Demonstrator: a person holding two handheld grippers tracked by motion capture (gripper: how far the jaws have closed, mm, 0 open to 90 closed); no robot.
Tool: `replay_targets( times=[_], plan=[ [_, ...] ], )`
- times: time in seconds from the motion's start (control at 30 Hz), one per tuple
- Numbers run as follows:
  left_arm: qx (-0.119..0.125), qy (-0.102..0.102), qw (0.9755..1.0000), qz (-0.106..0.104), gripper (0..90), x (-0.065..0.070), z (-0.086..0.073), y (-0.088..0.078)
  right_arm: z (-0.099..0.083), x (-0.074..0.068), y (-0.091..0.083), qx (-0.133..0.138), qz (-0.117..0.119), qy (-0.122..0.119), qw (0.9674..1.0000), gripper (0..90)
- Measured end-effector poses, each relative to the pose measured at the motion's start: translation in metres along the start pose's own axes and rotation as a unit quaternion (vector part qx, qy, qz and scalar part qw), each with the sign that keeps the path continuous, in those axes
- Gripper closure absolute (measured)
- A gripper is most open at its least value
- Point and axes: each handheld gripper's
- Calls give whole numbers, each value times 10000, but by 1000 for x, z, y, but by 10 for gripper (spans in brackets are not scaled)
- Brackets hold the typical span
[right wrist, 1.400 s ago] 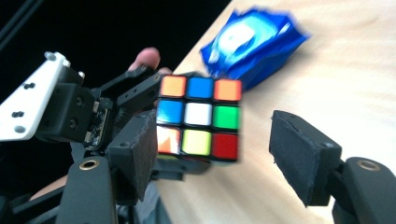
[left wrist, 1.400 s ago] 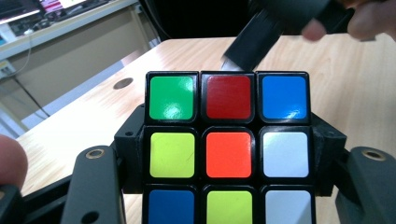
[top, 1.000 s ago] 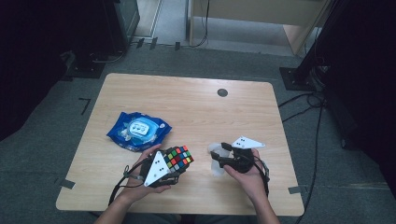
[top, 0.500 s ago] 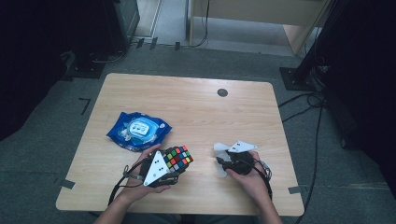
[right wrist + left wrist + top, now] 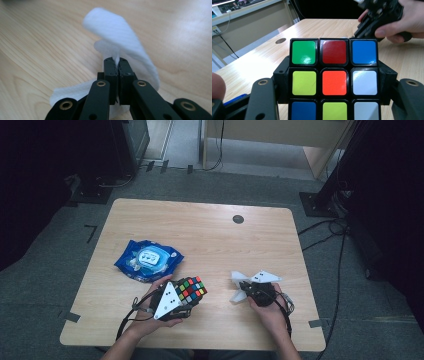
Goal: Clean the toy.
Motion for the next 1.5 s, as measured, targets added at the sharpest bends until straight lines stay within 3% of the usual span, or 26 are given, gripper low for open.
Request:
replay_targets(
  times=[0.13, 0.23, 0.3, 0.4, 0.5, 0.53, 0.73, 0.83, 0.97, 1.17, 1.3, 1.43, 1.5],
  plan=[
    [-16, 7, 10000, 6, 340, 0, 0, 0, 9, -6, -12, 397, 138, -124, 9990, 873],
    [-13, 11, 10000, 22, 340, 1, 0, 0, 8, -7, -10, 335, 151, 20, 9993, 731],
    [-14, 20, 10000, 31, 340, 0, 0, 0, 7, -5, -11, 376, 213, 110, 9990, 698],
    [-10, -12, 10000, 46, 340, -2, -1, -1, 11, -4, -20, 735, 485, 278, 9957, 616],
    [-20, -61, 10000, 44, 340, -4, -2, 0, 14, -1, -26, 981, 449, 283, 9938, 505],
    [-32, -52, 10000, 45, 340, -4, -2, 0, 14, 1, -25, 977, 407, 271, 9940, 474],
    [-27, -39, 10000, 31, 341, -3, -1, 0, 7, 3, -10, 330, -98, 154, 9993, 416],
    [-53, -13, 10000, 21, 340, -2, -2, 1, 2, 6, -1, 40, -10, 297, 9996, 389],
    [-45, -11, 10000, 0, 340, -1, -2, 1, -3, 5, 8, -282, -150, 207, 9993, 411],
    [-48, -19, 10000, -3, 340, -1, -2, 1, -6, 5, 9, -278, -264, 125, 9992, 494],
    [-48, 0, 10000, -19, 340, 1, -1, 1, -6, 5, 9, -239, -461, 215, 9984, 614],
    [-49, -1, 10000, -43, 340, 3, -1, 2, -6, 8, 8, -167, -623, 351, 9973, 832],
    [-42, 5, 10000, -54, 340, 3, -1, 2, -6, 10, 7, -138, -688, 451, 9965, 864]
  ],
)
Point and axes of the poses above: each handheld gripper's, and its own axes: y roughly forward along the jaws, z roughly out of its top, x roughly to its right, and after that the axes turned 8 degrees about z, right-handed
